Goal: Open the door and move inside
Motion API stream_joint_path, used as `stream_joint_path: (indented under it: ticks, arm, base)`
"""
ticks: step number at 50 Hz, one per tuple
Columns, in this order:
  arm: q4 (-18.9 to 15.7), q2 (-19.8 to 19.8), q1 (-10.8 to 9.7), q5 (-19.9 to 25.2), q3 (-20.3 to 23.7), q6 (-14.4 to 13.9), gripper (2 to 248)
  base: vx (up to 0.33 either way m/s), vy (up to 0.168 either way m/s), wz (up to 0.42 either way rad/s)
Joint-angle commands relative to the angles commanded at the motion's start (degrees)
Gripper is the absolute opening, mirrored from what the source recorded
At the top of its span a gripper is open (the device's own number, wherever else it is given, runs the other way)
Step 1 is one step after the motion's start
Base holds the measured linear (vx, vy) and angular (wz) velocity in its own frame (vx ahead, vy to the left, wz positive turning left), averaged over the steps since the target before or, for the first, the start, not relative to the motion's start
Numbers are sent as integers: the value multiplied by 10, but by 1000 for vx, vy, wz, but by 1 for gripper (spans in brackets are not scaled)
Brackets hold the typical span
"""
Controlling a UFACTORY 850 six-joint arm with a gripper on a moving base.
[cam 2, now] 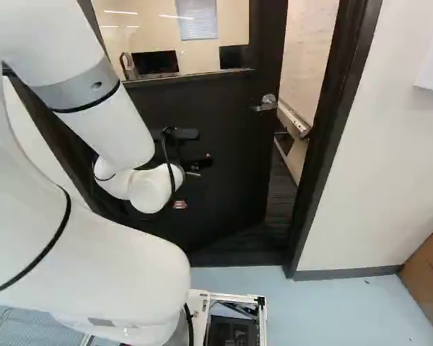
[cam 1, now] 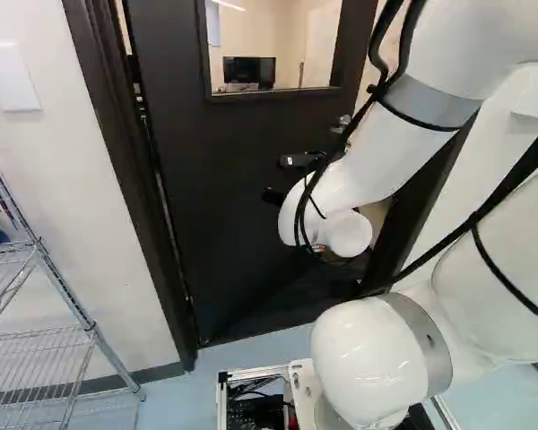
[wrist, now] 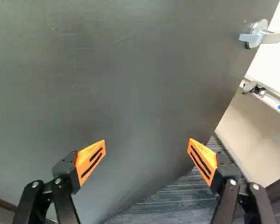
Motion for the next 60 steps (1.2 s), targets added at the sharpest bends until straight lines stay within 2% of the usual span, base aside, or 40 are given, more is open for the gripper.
stream_joint_path:
  ticks: [27, 60]
  arm:
    - [0, 0, 0, 0, 0, 0, 247]
    - [5, -3, 0, 0, -3, 0, 247]
  base:
    - [71, 64, -7]
    - [7, 4, 0]
